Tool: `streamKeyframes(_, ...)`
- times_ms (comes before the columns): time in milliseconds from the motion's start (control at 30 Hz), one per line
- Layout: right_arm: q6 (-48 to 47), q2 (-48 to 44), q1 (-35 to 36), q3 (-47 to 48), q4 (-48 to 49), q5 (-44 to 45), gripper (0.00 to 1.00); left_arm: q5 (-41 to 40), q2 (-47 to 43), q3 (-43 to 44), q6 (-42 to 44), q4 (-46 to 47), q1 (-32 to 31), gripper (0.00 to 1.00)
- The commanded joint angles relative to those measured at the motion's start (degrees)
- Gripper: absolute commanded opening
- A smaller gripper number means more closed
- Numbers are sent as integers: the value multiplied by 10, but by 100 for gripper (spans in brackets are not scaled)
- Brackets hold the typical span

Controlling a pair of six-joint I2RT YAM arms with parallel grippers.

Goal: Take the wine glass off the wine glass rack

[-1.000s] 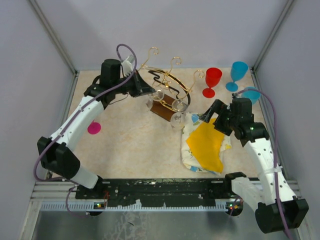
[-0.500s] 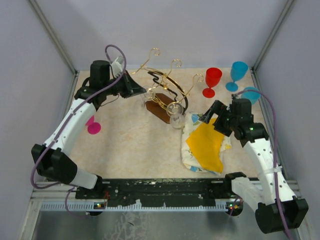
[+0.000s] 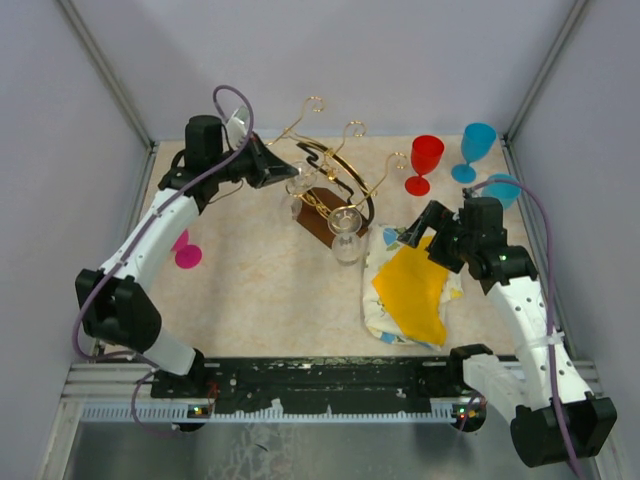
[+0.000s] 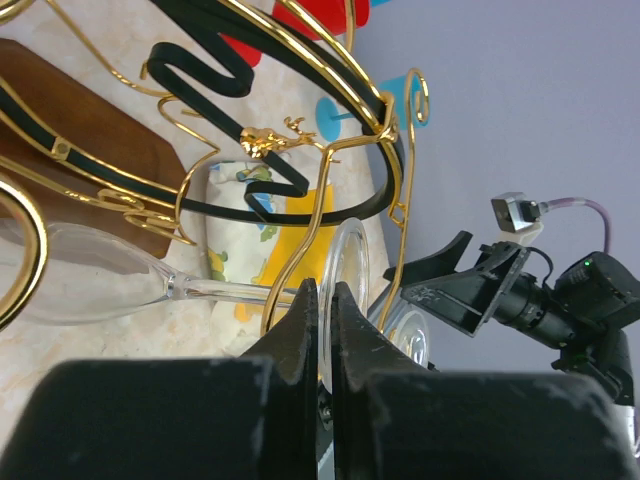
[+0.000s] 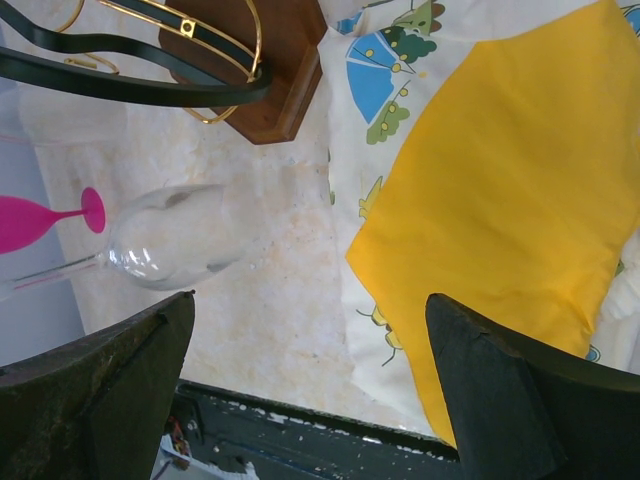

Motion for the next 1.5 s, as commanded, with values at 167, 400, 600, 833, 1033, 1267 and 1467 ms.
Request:
streamKeyframes(167, -16, -5, -1, 17, 8, -7, 99, 52, 13, 30, -61, 98, -7, 0)
streamKeyframes(400, -16, -2, -1, 33, -11, 0, 99, 88, 1, 14, -99, 138, -15, 0)
streamKeyframes(600, -16, -7, -1, 34, -11, 1, 99, 133, -15, -1, -114, 149, -16, 0)
streamKeyframes(833, -7, -7, -1, 71, -44, 0, 99, 150, -69, -53, -137, 161, -16, 0)
streamKeyframes(1033, -26, -7, -1, 127, -121, 14, 99, 168, -116, -79, -153, 170, -16, 0)
streamKeyframes(1267, -21, -36, -2, 146, -157, -13, 99, 189, -186, -105, -186, 178, -16, 0)
streamKeyframes(1467, -13, -25, -1, 245, -200, -97, 99, 195, -237, -57, -125, 112, -16, 0)
